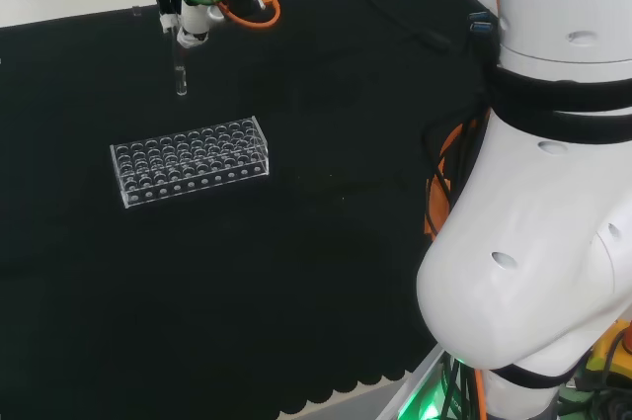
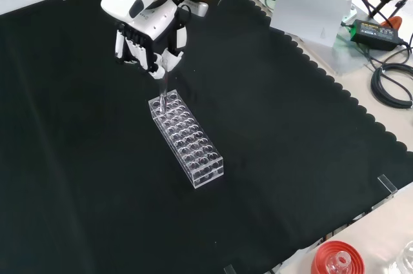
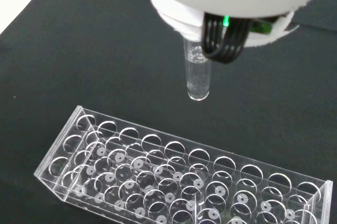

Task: Shake the test tube.

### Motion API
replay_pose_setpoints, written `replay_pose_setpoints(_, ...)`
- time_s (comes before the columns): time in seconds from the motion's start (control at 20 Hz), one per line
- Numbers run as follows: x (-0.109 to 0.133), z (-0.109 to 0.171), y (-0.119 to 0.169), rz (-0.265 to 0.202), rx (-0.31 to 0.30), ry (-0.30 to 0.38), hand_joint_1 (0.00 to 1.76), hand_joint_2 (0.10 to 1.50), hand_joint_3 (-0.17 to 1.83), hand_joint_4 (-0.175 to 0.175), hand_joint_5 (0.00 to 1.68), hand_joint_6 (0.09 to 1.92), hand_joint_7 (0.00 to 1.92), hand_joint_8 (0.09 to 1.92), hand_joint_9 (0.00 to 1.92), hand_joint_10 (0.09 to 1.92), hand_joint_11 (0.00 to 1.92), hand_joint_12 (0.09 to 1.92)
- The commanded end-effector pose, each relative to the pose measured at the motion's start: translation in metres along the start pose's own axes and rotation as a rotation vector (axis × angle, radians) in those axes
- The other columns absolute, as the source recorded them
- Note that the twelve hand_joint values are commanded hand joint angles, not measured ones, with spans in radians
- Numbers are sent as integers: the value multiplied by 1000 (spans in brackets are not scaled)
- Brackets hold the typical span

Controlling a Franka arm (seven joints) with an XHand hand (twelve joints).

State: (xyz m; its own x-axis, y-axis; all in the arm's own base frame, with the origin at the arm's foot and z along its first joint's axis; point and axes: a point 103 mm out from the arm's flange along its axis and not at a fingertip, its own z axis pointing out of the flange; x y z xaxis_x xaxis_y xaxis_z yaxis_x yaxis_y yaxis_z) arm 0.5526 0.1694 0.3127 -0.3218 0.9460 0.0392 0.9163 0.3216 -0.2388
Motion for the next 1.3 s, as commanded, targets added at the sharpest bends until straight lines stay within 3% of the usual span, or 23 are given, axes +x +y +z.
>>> replay_pose_setpoints(0.05,8,-1,-1,-18,2,-12,1442,517,809,-175,1342,565,1452,664,1380,377,786,1221)
replay_pose_setpoints(0.3,29,-2,-2,-50,-5,13,1442,516,810,-175,1343,564,1452,663,1380,377,785,1221)
replay_pose_setpoints(0.75,103,-11,-2,-211,-27,79,1442,515,812,-175,1344,564,1453,663,1381,376,785,1222)
replay_pose_setpoints(0.85,108,-13,-2,-224,-31,80,1442,514,813,-175,1344,564,1453,663,1381,376,785,1222)
replay_pose_setpoints(1.05,90,-9,-4,-174,-16,48,1442,514,813,-175,1344,563,1453,662,1382,376,785,1222)
replay_pose_setpoints(1.3,19,-1,-12,-31,7,-23,1442,513,814,-175,1345,563,1454,662,1382,376,784,1222)
